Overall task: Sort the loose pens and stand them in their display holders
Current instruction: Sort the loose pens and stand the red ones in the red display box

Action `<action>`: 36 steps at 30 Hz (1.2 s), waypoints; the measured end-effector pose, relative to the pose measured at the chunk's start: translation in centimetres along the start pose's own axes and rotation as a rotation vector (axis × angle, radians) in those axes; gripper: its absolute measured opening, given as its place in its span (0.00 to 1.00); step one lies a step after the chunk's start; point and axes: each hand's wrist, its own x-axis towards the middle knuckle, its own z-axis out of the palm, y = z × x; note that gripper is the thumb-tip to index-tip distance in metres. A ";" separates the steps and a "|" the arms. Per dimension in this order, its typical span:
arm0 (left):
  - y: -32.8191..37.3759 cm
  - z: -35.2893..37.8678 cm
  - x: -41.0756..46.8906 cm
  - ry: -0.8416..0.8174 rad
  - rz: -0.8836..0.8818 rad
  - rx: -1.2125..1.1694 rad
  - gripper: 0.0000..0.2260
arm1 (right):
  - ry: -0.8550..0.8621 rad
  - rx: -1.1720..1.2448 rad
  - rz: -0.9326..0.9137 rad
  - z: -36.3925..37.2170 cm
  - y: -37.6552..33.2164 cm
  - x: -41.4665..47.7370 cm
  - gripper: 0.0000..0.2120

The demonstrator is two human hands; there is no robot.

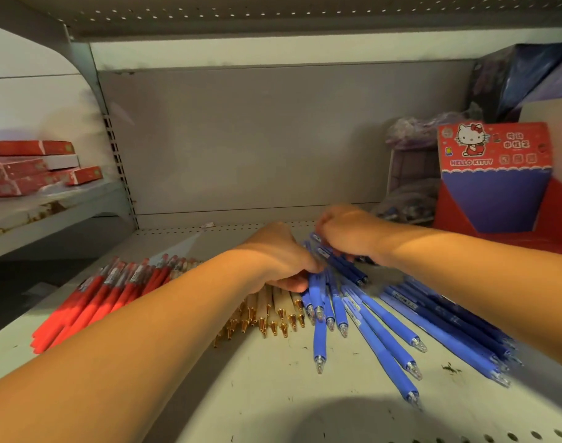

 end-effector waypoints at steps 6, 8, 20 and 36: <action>0.1 -1.0 -0.7 -0.064 -0.046 0.117 0.05 | -0.322 -0.212 -0.007 0.6 0.6 -3.2 0.07; 0.1 -1.1 -0.8 -0.060 -0.040 0.127 0.07 | -0.323 -0.176 -0.001 0.8 0.2 -3.2 0.06; -0.2 -0.8 -0.9 -0.062 -0.023 0.127 0.08 | -0.353 0.019 0.144 0.8 0.2 -2.5 0.05; -0.1 -0.8 -1.1 -0.027 -0.010 0.064 0.06 | -0.420 0.119 0.103 -0.2 0.1 -3.2 0.03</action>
